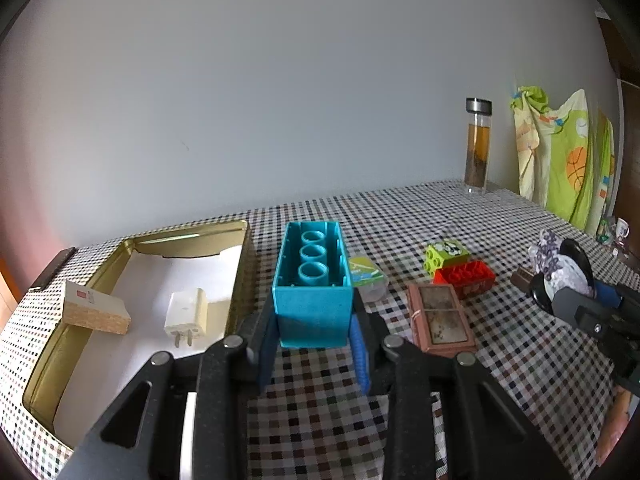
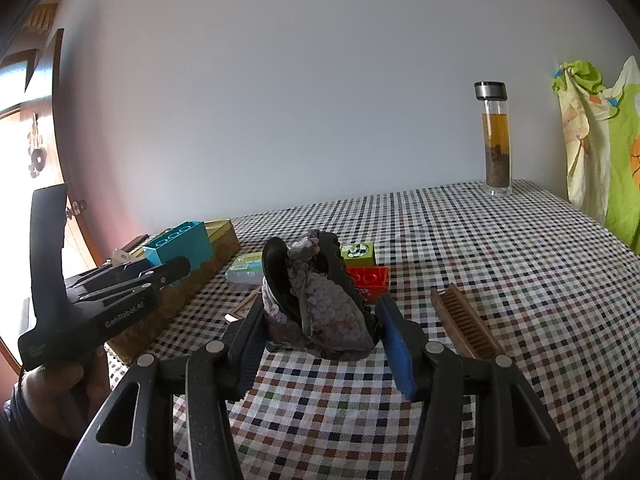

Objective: Organize rigid objects
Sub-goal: 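Carry the blue brick over the gold tin with the left tool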

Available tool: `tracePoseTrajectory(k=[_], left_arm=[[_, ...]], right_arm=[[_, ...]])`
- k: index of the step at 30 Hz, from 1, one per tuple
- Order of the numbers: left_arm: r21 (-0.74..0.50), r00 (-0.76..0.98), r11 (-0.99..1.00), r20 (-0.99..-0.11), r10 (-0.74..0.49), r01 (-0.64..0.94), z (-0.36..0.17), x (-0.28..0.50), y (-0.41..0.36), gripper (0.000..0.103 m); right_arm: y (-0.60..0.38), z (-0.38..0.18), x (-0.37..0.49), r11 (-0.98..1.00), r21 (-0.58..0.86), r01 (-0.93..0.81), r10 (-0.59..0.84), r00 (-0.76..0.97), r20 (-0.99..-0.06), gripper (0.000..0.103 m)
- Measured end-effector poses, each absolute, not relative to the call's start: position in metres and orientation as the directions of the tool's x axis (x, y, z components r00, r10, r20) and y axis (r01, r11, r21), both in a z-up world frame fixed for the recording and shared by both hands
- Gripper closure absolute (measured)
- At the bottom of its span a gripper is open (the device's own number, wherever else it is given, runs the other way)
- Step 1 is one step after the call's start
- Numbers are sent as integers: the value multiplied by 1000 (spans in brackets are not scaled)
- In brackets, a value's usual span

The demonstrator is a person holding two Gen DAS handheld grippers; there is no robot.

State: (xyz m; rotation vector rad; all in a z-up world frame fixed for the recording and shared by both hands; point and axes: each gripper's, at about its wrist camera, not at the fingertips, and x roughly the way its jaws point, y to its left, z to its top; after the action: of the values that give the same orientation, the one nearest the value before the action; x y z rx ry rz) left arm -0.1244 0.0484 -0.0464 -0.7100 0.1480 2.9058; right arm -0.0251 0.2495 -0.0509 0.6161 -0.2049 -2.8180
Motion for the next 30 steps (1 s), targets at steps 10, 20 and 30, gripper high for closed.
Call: tracePoseTrajectory(k=[10, 20, 30], left_arm=[[52, -905, -991, -415, 92, -125, -41, -111, 40, 73], [36, -916, -993, -392, 87, -109, -39, -103, 31, 73], [18, -929, -996, -364, 72, -84, -35, -97, 25, 73]], right_arm=[[246, -48, -16, -965, 165, 205, -252, -897, -363, 47], [240, -47, -13, -972, 138, 190, -228, -906, -357, 47], [222, -44, -7, -971, 117, 209, -237, -903, -358, 47]])
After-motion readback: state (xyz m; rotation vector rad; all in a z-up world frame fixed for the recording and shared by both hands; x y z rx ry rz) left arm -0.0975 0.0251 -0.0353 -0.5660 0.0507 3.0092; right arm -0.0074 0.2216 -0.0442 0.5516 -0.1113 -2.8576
